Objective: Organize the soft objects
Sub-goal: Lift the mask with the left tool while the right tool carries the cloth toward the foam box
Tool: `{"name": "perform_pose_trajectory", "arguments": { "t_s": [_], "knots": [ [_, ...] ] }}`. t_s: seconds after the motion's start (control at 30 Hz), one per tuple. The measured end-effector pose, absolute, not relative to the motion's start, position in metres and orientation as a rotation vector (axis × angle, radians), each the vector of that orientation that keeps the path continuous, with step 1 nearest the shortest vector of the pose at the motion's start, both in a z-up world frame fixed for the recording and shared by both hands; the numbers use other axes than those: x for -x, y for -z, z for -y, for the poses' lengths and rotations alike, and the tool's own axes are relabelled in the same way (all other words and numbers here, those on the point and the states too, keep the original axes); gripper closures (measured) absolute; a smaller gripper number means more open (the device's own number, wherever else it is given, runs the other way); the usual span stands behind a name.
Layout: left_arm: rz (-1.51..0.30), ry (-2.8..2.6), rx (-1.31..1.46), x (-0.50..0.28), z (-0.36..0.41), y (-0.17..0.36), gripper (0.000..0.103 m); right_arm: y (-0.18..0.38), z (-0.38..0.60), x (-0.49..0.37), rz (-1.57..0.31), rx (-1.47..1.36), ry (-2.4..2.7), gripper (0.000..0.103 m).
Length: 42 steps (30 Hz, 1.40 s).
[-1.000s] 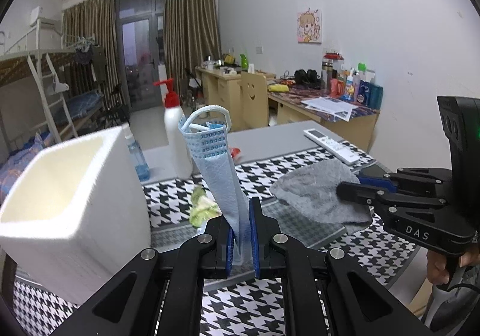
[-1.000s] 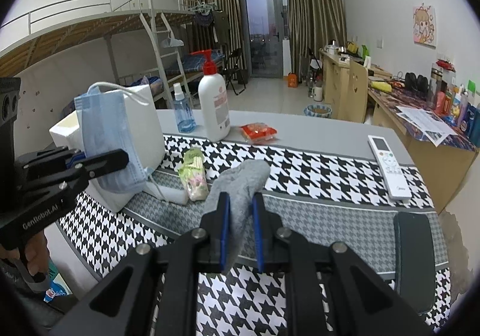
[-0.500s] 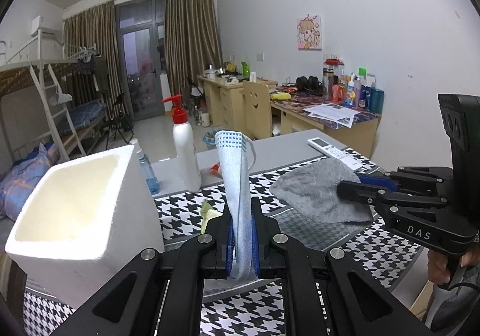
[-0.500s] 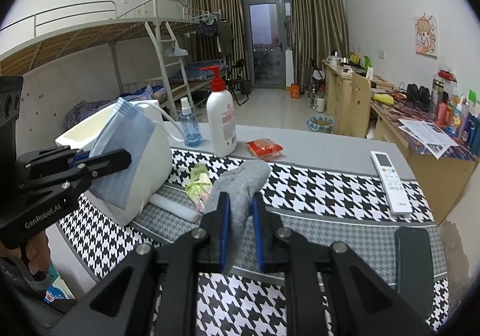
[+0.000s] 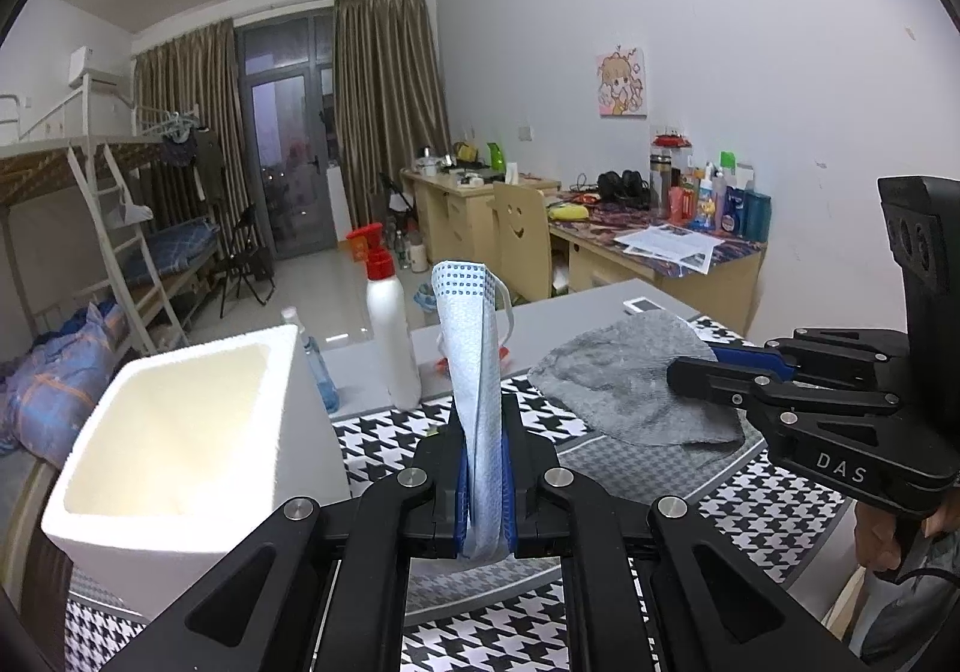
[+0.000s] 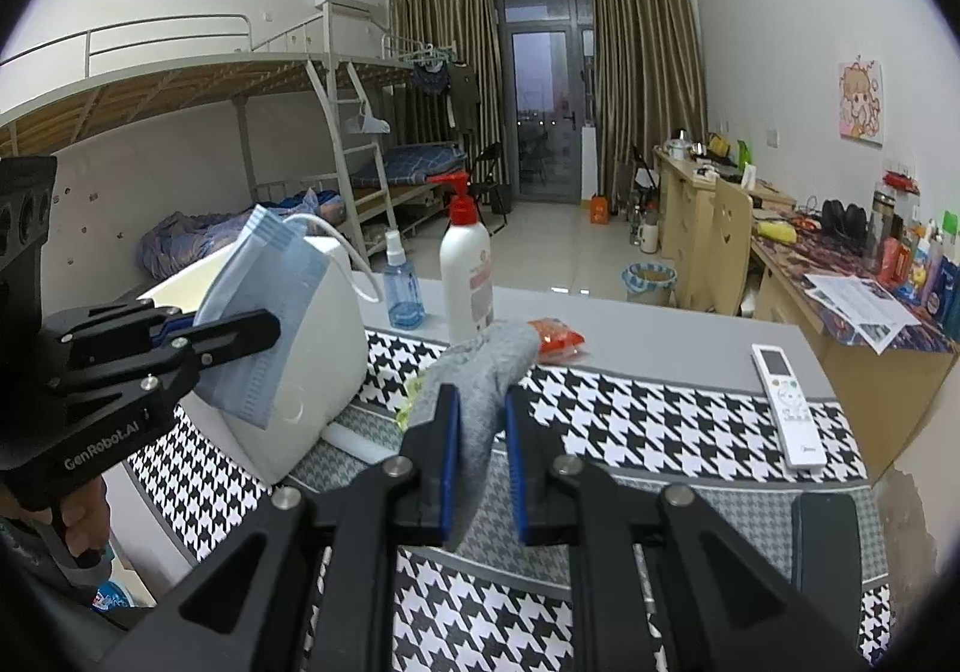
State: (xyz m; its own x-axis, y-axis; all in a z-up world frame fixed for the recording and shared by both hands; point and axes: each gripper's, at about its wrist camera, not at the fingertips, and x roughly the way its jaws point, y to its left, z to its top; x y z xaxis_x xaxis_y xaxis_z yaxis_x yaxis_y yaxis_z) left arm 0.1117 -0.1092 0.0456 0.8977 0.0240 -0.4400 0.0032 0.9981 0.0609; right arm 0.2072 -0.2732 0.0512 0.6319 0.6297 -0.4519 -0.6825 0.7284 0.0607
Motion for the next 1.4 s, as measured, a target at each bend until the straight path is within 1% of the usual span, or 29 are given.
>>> {"name": "perform_pose_trajectory", "arguments": {
  "t_s": [0.5, 1.4],
  "knots": [
    [-0.412, -0.039, -0.072, -0.115, 0.104, -0.062, 0.094, -0.069, 0.264, -0.202, -0.416, 0.108, -0.768, 0.085],
    [-0.278, -0.097, -0.09, -0.102, 0.083, -0.103, 0.094, -0.095, 0.255, -0.202, -0.318, 0.08, -0.785, 0.085]
  ]
}}
